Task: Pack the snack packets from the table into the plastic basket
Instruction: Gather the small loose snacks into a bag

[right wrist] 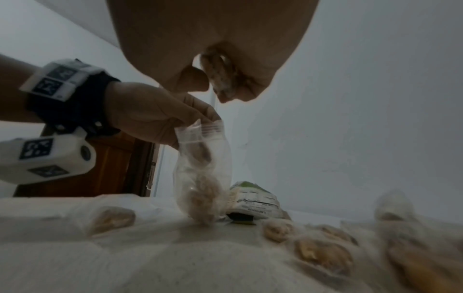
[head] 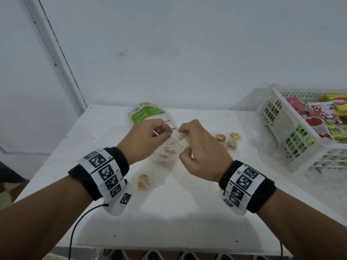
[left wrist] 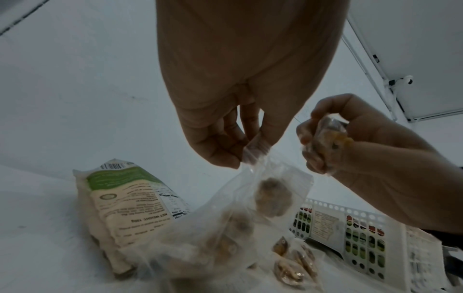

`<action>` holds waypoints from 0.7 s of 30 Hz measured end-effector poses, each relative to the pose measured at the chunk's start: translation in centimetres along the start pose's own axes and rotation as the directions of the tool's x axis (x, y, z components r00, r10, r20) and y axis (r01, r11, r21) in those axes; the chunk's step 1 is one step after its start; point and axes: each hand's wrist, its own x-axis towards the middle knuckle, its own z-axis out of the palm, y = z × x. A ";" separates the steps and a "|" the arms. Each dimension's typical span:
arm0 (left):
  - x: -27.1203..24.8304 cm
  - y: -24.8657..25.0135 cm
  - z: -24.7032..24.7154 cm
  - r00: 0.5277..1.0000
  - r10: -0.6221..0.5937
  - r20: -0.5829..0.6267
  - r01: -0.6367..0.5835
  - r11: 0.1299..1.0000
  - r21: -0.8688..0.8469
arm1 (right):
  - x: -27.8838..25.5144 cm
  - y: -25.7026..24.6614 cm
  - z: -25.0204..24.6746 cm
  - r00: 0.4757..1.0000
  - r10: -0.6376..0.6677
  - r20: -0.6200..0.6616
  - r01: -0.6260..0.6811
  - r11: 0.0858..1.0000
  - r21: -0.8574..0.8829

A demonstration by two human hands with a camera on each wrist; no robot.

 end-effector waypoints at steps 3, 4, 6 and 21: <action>0.0 -0.2 0.0 1.000 -0.008 -0.010 0.008 1.000 -0.010 | -0.1 -0.1 0.6 0.999 -0.028 -0.015 0.030 0.989 0.148; 0.0 -0.2 -0.1 1.000 -0.005 -0.014 0.005 1.000 -0.013 | -0.3 -0.2 0.8 1.000 -0.025 -0.001 0.025 0.983 0.183; 0.1 -0.3 -0.2 1.000 0.005 -0.027 -0.004 1.000 0.004 | -0.7 -0.3 1.1 0.999 0.006 0.040 -0.015 0.973 0.230; 0.8 -1.2 -1.0 0.998 0.007 0.055 -0.002 0.994 -0.106 | 0.6 -0.4 1.7 0.997 -0.058 -0.050 0.048 0.984 -0.173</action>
